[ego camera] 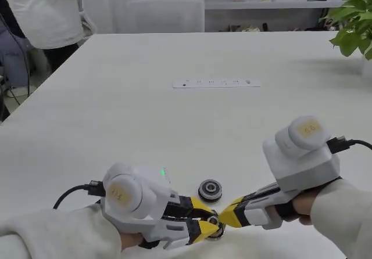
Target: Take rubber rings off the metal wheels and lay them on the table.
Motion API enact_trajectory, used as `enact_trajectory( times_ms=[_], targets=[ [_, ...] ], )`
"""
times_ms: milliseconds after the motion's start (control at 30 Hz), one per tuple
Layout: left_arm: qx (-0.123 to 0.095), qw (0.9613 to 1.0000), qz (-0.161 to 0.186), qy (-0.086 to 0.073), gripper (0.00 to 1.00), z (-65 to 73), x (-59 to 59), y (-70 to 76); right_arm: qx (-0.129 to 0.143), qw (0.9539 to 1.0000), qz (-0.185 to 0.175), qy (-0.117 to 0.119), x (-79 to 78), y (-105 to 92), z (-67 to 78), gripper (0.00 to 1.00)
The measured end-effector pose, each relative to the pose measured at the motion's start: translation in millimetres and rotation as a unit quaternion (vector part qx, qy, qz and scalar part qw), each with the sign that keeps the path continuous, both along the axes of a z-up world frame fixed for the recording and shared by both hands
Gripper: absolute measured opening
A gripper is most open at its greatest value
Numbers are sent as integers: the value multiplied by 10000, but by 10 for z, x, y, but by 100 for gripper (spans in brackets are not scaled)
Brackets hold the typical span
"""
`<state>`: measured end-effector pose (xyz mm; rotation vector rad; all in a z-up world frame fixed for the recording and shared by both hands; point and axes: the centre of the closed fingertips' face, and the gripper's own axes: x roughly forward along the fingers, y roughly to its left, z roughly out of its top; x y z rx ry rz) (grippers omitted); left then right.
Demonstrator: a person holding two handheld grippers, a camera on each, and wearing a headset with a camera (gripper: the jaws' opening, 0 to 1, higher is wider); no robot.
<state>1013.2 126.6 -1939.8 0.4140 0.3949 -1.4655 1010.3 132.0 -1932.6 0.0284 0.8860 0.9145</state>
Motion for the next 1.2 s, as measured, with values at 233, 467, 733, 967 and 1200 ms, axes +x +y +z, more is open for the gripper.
enact_trajectory(
  times_ms=[233, 467, 733, 967, 1200],
  targets=[
    [-28, 10000, 18, -2, 8, 4, 2, -18, 119, 9998, -142, -83, 61, -15, 48, 0],
    [-24, 10000, 47, -6, 8, 5, 3, -30, 40, 9999, -151, -4, 40, -26, -2, 0],
    [137, 9998, 53, 156, 10, 14, -2, -52, 13, 9998, -192, 35, 49, -49, -20, 0],
    [231, 9995, -33, 203, 13, 25, -39, -38, 1, 9997, -222, 35, 52, -63, -16, 0],
    [177, 9994, -190, 219, 22, 117, -105, -62, 12, 9996, -288, 29, 67, -80, -7, 0]
  ],
)
